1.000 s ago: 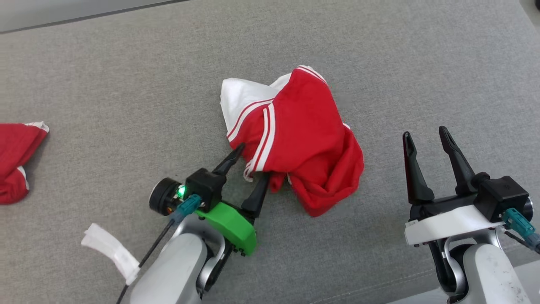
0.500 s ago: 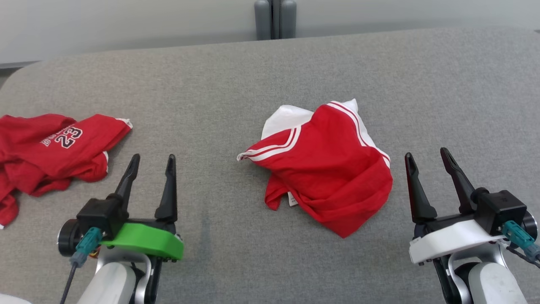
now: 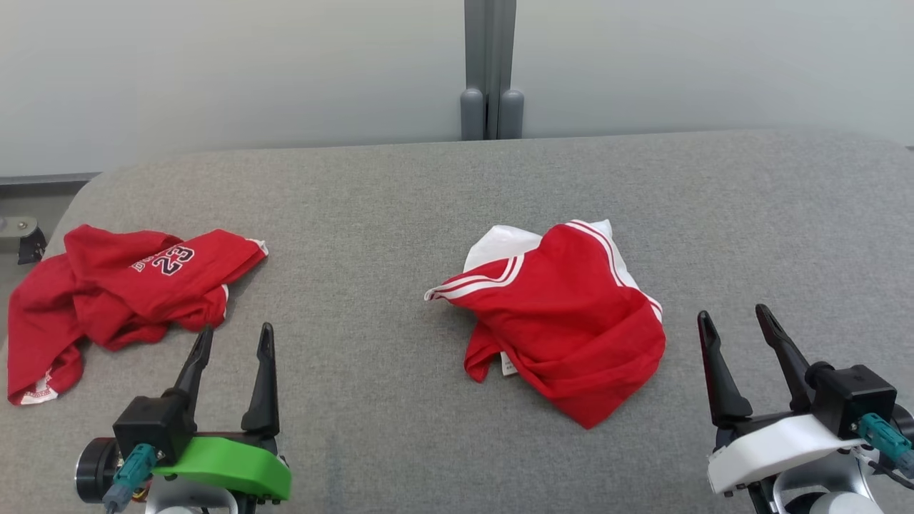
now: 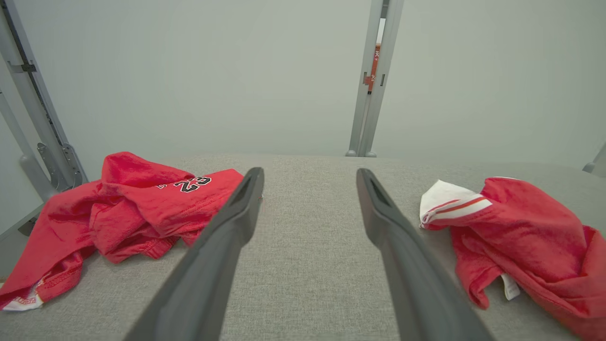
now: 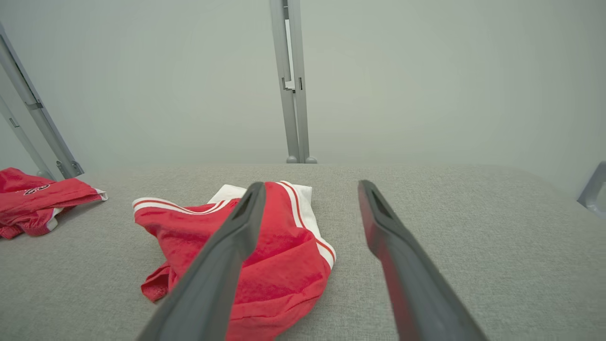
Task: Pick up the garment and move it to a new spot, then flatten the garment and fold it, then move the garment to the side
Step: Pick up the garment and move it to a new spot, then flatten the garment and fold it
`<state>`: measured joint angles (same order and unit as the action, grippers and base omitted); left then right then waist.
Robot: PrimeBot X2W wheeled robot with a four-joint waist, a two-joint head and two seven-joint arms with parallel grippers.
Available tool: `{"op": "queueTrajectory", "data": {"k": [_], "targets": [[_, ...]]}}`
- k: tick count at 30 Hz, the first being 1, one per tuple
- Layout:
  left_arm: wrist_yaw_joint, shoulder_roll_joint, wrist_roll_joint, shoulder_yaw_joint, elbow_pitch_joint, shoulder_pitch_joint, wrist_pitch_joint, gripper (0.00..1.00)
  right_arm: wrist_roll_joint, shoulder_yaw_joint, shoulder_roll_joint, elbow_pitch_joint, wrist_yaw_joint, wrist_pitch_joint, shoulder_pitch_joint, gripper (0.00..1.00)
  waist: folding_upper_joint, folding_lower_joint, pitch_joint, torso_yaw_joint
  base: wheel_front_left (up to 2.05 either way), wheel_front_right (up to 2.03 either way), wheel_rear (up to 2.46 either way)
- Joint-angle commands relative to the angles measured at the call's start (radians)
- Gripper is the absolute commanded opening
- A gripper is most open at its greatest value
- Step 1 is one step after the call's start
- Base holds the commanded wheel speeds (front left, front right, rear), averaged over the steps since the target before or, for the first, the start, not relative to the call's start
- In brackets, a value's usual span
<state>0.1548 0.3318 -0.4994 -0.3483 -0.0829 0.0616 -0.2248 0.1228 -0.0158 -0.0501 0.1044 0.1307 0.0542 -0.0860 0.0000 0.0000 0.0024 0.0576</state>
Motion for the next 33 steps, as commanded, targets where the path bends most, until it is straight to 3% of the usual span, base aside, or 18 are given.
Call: {"op": "queueTrajectory", "data": {"k": [1, 26, 33], "targets": [[0.006, 0.008, -0.007, -0.001, 0.007, -0.018, 0.002, 1.0, 0.007, -0.008, -0.002, 0.008, 0.0, -0.002, -0.02, 1.0, 0.0, 0.0, -0.013, -0.008, 0.0, 0.0, 0.0], [0.03, 0.026, 0.003, -0.02, 0.036, -0.02, 0.027, 1.0, 0.022, -0.01, -0.002, 0.02, 0.0, -0.012, -0.011, 1.0, 0.0, 0.0, -0.001, -0.02, 0.0, 0.0, 0.0], [-0.031, 0.005, 0.038, -0.093, 0.049, 0.095, 0.058, 1.0, 0.019, -0.009, -0.002, 0.043, 0.0, -0.01, 0.026, 1.0, 0.0, 0.0, 0.09, -0.023, 0.0, 0.0, 0.0]]}}
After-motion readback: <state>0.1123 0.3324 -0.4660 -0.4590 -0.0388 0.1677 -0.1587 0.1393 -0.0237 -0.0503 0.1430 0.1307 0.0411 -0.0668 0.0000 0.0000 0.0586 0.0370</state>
